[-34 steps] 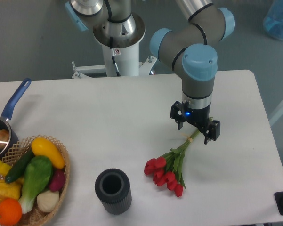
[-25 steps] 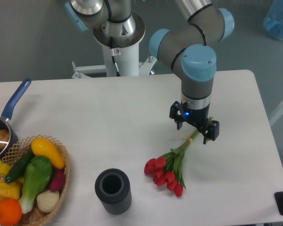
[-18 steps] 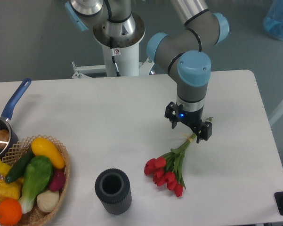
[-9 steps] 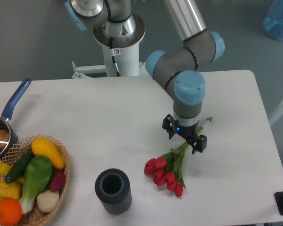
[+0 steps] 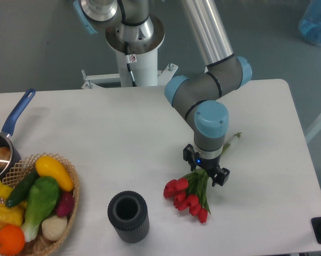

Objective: Pick up the flowers from the table
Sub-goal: 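Lower the open gripper onto the green stems of the red tulips, then close the gripper around the tulip stems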

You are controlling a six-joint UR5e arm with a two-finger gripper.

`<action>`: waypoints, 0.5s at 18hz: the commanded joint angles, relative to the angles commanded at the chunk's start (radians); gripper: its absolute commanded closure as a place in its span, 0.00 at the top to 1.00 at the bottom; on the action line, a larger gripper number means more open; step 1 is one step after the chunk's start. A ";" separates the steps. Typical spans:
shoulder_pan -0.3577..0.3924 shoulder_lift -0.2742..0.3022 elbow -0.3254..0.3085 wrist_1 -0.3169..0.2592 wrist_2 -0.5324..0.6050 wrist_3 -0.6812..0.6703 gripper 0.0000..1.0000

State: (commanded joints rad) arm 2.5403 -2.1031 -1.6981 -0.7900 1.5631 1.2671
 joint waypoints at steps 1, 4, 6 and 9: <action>-0.002 0.000 0.000 0.000 0.000 0.000 0.44; -0.002 0.003 0.000 0.002 -0.006 0.000 0.02; 0.000 0.006 0.002 0.000 -0.006 -0.008 0.00; 0.005 0.026 0.002 -0.003 -0.008 -0.014 0.00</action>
State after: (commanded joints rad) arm 2.5449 -2.0771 -1.6966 -0.7931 1.5555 1.2533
